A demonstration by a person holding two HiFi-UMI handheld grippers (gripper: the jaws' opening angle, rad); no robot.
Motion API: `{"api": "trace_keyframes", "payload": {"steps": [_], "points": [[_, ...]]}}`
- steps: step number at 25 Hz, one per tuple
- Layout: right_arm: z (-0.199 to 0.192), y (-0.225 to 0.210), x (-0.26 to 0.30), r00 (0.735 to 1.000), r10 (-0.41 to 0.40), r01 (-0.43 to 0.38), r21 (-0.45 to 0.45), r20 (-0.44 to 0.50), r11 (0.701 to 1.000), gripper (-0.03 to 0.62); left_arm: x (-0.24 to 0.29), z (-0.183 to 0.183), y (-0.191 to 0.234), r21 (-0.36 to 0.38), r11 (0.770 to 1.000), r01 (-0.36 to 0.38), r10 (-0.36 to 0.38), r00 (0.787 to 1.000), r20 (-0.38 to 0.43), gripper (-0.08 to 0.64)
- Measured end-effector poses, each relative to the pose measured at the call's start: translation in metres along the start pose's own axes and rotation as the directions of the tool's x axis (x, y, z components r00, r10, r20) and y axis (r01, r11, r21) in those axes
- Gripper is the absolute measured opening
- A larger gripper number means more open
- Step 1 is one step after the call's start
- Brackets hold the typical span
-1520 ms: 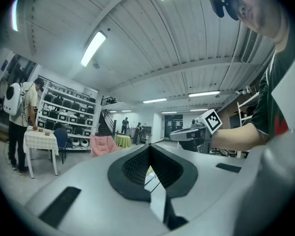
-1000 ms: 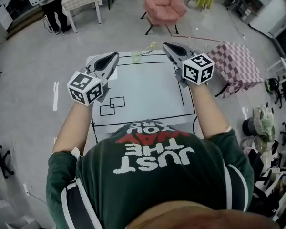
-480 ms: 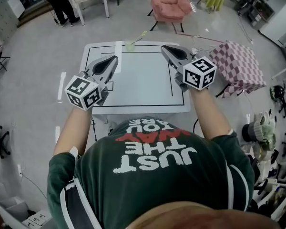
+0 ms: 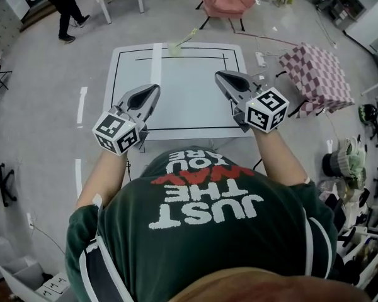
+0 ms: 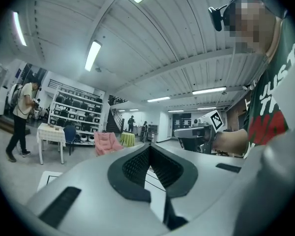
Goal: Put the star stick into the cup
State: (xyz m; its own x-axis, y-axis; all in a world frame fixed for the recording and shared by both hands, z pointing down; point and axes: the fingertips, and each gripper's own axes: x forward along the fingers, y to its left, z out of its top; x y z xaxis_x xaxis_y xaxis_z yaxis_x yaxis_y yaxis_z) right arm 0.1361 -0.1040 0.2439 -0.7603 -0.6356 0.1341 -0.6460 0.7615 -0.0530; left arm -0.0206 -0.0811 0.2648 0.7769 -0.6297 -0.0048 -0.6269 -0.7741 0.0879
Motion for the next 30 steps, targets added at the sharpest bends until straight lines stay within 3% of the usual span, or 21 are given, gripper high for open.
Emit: {"api": "trace_keyframes", "payload": {"steps": [8,16,24,30], "points": [[-0.052,0.032,0.038,1.0,-0.029,0.029,0.073,-0.01,0.997,0.034,-0.047,-0.053,0.038,-0.04,0.997,0.061,-0.063,0.997,-0.05,-0.005],[-0.112,0.057,0.061,0.996,-0.022,0.033,0.123,-0.084,0.992,0.034,-0.075,-0.11,0.052,-0.101,0.991,0.092,-0.102,0.99,-0.097,-0.005],[-0.159,0.071,0.07,0.987,0.04,-0.01,0.187,-0.155,0.982,0.034,-0.079,-0.138,0.053,-0.159,0.984,0.077,-0.094,0.99,-0.104,-0.005],[-0.162,0.066,0.071,0.984,0.063,-0.027,0.214,-0.164,0.976,0.034,-0.075,-0.138,0.052,-0.181,0.981,0.067,-0.086,0.991,-0.099,-0.005]]}}
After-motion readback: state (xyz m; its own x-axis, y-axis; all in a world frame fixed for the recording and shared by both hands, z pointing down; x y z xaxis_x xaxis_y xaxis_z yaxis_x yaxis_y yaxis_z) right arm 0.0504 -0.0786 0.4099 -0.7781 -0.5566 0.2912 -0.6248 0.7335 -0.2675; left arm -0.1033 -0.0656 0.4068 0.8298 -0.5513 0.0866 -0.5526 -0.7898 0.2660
